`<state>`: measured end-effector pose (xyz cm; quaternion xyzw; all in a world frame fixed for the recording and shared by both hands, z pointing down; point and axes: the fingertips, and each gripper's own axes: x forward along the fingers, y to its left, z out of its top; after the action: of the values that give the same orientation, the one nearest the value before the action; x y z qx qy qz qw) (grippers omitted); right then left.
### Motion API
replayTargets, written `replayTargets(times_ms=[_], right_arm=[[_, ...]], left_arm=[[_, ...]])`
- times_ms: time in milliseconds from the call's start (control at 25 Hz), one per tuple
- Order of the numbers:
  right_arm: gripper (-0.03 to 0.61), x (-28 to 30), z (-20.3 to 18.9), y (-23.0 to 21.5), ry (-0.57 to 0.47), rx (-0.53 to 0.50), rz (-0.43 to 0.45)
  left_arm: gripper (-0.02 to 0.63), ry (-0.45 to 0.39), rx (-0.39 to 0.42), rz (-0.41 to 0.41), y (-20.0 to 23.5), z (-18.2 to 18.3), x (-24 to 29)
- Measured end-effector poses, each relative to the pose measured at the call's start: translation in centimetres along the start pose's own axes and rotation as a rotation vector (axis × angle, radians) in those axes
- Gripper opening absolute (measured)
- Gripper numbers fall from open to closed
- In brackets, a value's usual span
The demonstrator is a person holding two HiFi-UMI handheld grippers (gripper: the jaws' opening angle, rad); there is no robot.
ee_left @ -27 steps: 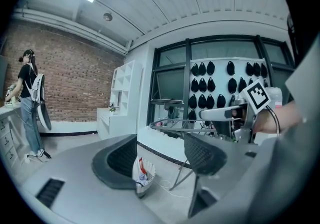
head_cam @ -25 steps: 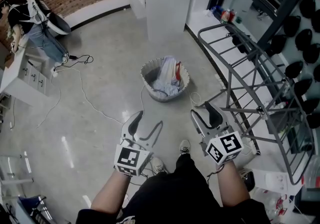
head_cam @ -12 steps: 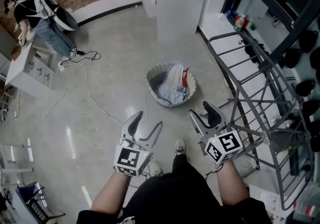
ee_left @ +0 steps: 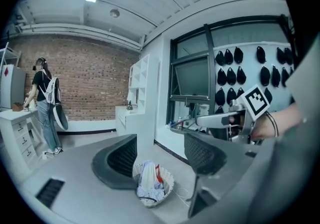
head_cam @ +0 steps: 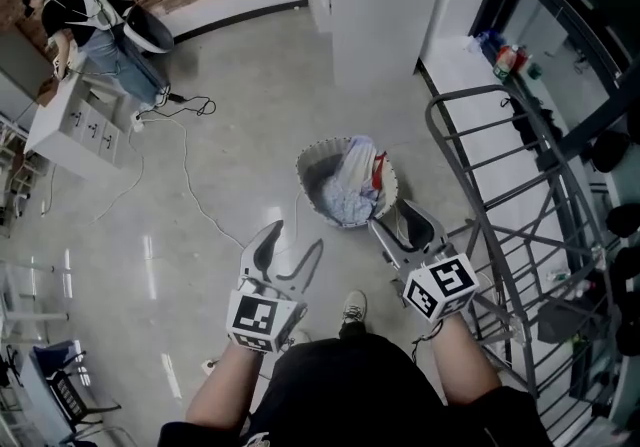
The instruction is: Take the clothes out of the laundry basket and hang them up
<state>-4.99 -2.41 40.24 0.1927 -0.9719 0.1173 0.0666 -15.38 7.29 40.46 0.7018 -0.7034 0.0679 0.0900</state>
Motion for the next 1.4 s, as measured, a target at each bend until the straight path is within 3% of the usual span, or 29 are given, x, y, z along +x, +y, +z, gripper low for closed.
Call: replayTargets(times_ms=[400, 680, 1400], right_arm=[[0.250, 1.8, 0.0, -5.0, 0.021, 0.023, 0.026], [0.250, 4.0, -0.7, -6.0, 0.047, 0.045, -0.008], [0.251, 18.7, -1.6, -6.1, 0.091, 0.103, -0.163]], left_arm=[[0.273, 0.012, -0.002, 0.024, -0.8, 0.9, 5.1], [0.273, 0.014, -0.017, -0.011, 1.6, 0.6, 7.4], [0.273, 0.070, -0.046, -0.191, 15.5, -1.9, 14.2]])
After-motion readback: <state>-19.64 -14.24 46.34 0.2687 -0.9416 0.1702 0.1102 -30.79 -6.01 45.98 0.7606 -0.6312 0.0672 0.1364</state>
